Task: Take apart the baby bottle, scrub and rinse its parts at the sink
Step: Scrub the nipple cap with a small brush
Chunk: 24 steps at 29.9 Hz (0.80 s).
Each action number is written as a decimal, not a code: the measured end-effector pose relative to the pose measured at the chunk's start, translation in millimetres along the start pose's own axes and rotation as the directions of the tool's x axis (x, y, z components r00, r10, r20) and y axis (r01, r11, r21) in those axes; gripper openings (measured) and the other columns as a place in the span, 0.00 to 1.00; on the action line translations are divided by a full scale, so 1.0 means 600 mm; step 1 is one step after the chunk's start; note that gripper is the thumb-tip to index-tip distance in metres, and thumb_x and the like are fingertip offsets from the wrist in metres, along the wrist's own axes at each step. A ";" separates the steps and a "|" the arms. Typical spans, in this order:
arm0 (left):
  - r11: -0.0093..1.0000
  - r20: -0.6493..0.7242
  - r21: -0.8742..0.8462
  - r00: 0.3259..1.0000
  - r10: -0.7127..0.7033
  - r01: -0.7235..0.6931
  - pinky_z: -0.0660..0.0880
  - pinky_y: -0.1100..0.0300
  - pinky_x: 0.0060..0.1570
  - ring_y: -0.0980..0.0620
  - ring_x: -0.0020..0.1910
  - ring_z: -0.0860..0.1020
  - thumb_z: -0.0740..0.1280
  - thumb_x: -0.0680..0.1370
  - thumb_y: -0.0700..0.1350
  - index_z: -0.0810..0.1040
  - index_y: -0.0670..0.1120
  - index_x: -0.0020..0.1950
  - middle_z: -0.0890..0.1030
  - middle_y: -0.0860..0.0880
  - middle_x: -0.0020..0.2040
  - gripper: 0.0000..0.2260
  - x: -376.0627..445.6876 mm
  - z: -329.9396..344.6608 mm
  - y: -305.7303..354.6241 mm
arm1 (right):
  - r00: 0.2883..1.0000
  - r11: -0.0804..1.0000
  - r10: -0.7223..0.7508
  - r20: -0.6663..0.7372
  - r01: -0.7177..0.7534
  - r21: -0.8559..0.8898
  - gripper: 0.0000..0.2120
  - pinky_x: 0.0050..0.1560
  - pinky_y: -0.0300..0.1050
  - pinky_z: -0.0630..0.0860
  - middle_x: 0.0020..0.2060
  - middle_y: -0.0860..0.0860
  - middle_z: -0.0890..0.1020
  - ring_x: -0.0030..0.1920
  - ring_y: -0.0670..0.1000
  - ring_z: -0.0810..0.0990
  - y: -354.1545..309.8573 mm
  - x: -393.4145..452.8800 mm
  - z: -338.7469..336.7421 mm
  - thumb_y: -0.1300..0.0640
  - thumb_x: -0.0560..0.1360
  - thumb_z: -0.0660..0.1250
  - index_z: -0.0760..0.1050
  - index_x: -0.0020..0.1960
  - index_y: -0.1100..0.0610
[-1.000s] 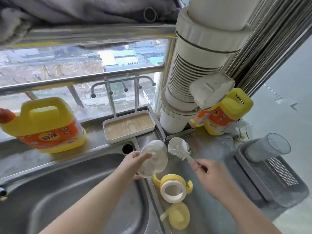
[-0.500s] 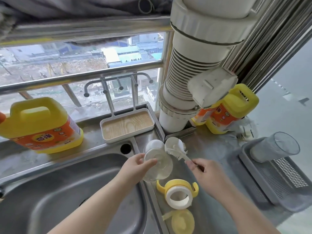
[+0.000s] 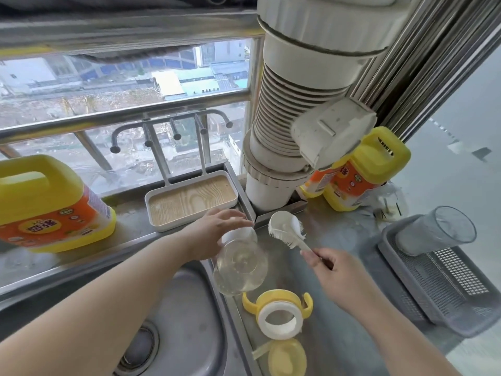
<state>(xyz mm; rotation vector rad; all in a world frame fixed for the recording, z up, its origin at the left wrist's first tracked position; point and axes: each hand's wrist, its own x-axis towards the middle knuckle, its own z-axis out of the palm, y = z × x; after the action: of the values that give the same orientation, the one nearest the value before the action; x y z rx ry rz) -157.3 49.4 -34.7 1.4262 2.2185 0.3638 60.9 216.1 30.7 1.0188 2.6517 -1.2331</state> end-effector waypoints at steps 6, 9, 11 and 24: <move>0.996 0.053 0.081 0.998 -0.029 0.024 0.68 0.51 0.65 0.48 0.70 0.60 0.64 0.73 0.34 0.68 0.61 0.67 0.62 0.52 0.70 0.28 0.015 -0.003 -0.003 | 1.000 1.000 -0.020 0.016 0.020 -0.019 0.17 0.25 0.35 0.60 0.20 0.45 0.63 0.23 0.44 0.62 0.009 0.009 0.012 0.48 0.78 0.61 0.79 0.43 0.60; 0.991 -0.011 -0.059 0.993 -0.120 0.119 0.67 0.51 0.64 0.46 0.66 0.64 0.68 0.70 0.35 0.70 0.54 0.65 0.65 0.50 0.68 0.26 0.011 0.003 -0.007 | 1.000 1.000 -0.022 0.017 0.022 -0.016 0.15 0.25 0.34 0.61 0.19 0.45 0.65 0.23 0.44 0.63 0.006 0.011 0.015 0.49 0.78 0.61 0.80 0.44 0.58; 0.988 -0.065 -0.087 0.989 -0.133 0.127 0.67 0.52 0.62 0.46 0.64 0.65 0.72 0.70 0.39 0.69 0.52 0.62 0.67 0.50 0.66 0.24 0.009 0.007 -0.009 | 1.000 1.000 -0.022 0.019 0.022 -0.007 0.15 0.25 0.34 0.61 0.19 0.44 0.65 0.23 0.44 0.64 0.003 0.013 0.017 0.48 0.78 0.61 0.80 0.44 0.57; 0.834 -0.316 -0.527 0.874 -0.369 0.162 0.65 0.63 0.55 0.52 0.55 0.69 0.78 0.63 0.47 0.65 0.49 0.67 0.68 0.49 0.61 0.36 -0.051 -0.009 -0.007 | 0.999 1.000 -0.031 0.033 0.031 0.005 0.15 0.27 0.36 0.60 0.20 0.44 0.67 0.24 0.43 0.64 -0.020 0.013 0.012 0.42 0.76 0.59 0.78 0.40 0.49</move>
<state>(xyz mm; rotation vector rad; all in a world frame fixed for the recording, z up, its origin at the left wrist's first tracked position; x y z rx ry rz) -153.1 19.9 -24.3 0.7946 2.3619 1.1179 45.9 209.6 31.3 0.9526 2.6507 -1.2506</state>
